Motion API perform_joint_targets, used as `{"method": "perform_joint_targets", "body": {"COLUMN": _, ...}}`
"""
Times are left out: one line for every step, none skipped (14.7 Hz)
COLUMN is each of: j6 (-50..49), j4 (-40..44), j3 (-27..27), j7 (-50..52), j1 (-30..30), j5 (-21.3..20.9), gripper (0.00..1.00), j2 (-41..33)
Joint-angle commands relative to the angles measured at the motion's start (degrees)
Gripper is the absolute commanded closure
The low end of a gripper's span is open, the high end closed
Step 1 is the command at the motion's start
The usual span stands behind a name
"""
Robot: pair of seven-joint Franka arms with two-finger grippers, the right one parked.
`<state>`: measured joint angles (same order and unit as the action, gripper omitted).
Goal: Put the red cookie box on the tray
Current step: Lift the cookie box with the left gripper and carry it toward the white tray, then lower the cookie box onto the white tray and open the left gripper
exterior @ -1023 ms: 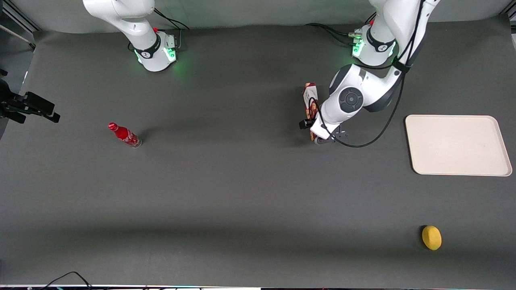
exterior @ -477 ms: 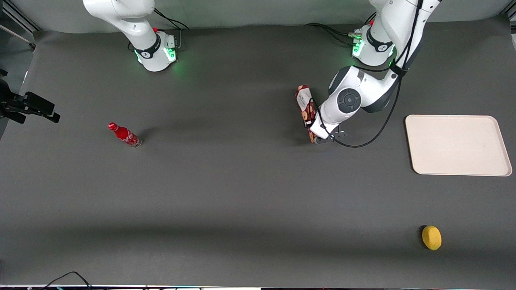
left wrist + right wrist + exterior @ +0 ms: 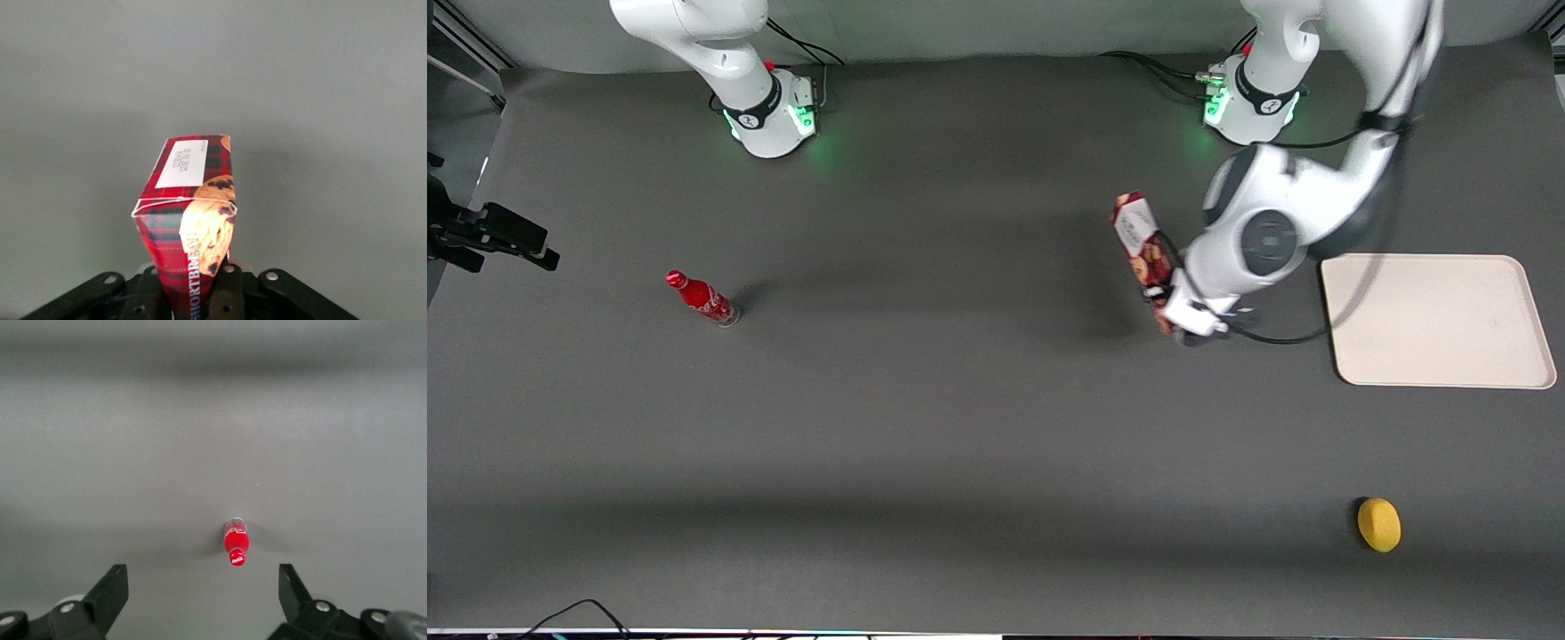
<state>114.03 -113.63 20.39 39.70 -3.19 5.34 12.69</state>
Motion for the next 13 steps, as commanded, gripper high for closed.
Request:
{"method": "perform_joint_targets", "body": {"j6": -19.58, "j4": 17.25, "j3": -7.27, "j7": -4.34, "j1": -0.15, "j5": -0.07, "gripper": 1.0, "j2": -0.92}}
{"method": "perform_joint_targets", "body": {"j6": -24.77, "j4": 21.65, "j3": -10.69, "j7": -8.72, "j1": -0.07, "j5": -0.07, "gripper": 1.0, "j2": -0.74}}
{"method": "perform_joint_targets", "body": {"j6": -28.91, "j4": 25.52, "j3": -14.12, "j7": -13.38, "j1": -0.06, "j5": -0.24, "gripper": 1.0, "j2": -0.57}}
{"method": "perform_joint_targets", "body": {"j6": -32.0, "j4": 28.69, "j3": -17.46, "j7": -17.86, "j1": -0.06, "j5": -0.59, "gripper": 1.0, "j2": -0.39}}
{"method": "perform_joint_targets", "body": {"j6": -33.25, "j4": 30.9, "j3": -20.8, "j7": -22.95, "j1": -0.06, "j5": -1.55, "gripper": 1.0, "j2": -0.3}}
{"method": "perform_joint_targets", "body": {"j6": -33.69, "j4": 32.92, "j3": -24.14, "j7": -28.75, "j1": -0.06, "j5": -2.69, "gripper": 1.0, "j2": 0.22}}
{"method": "perform_joint_targets", "body": {"j6": -33.79, "j4": 34.6, "j3": -27.39, "j7": -34.72, "j1": 0.11, "j5": -4.44, "gripper": 1.0, "j2": 0.92}}
{"method": "perform_joint_targets", "body": {"j6": -33.87, "j4": 35.4, "j3": -29.95, "j7": -40.79, "j1": 0.55, "j5": -6.46, "gripper": 1.0, "j2": 1.89}}
{"method": "perform_joint_targets", "body": {"j6": -33.44, "j4": 36.19, "j3": -32.76, "j7": -47.37, "j1": 1.25, "j5": -7.53, "gripper": 1.0, "j2": 3.46}}
{"method": "perform_joint_targets", "body": {"j6": -32.57, "j4": 37.5, "j3": -36.09, "j7": -53.88, "j1": 1.86, "j5": -7.62, "gripper": 1.0, "j2": 5.65}}
{"method": "perform_joint_targets", "body": {"j6": -32.12, "j4": 39.69, "j3": -40.3, "j7": -61.34, "j1": 1.96, "j5": -7.62, "gripper": 1.0, "j2": 9.42}}
{"method": "perform_joint_targets", "body": {"j6": -30.29, "j4": 42.58, "j3": -44.26, "j7": -68.63, "j1": 1.96, "j5": -7.36, "gripper": 1.0, "j2": 13.72}}
{"method": "perform_joint_targets", "body": {"j6": -27.92, "j4": 45.14, "j3": -47.08, "j7": -73.84, "j1": 2.22, "j5": -7.01, "gripper": 1.0, "j2": 17.76}}
